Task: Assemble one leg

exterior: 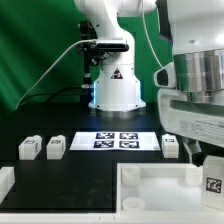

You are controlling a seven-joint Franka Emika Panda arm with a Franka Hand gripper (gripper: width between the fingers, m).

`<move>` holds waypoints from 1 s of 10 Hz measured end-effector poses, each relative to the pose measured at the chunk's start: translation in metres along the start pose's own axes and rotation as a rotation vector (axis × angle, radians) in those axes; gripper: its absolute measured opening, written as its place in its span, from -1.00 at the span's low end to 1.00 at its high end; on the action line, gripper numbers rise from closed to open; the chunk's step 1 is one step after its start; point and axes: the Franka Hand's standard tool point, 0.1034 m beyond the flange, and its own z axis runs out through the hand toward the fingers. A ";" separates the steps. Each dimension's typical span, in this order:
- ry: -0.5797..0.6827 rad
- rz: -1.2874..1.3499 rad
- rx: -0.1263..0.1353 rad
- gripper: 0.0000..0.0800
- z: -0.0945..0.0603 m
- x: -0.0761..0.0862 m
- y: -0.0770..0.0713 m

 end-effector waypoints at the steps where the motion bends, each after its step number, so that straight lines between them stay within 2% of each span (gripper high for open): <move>1: 0.008 -0.186 -0.026 0.62 0.002 0.004 -0.007; 4: 0.004 -0.161 -0.025 0.56 0.005 0.003 -0.008; 6: 0.002 0.010 -0.027 -0.25 0.005 0.003 -0.007; 7: 0.002 0.124 -0.023 -0.25 0.005 0.005 -0.006; 9: -0.017 0.521 0.007 -0.25 0.004 0.009 -0.004; 10: -0.030 0.693 0.037 -0.25 0.007 0.009 -0.003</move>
Offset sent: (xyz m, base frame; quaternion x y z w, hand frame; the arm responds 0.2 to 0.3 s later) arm 0.0000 0.0000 0.0000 0.0000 0.0000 0.0000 1.0000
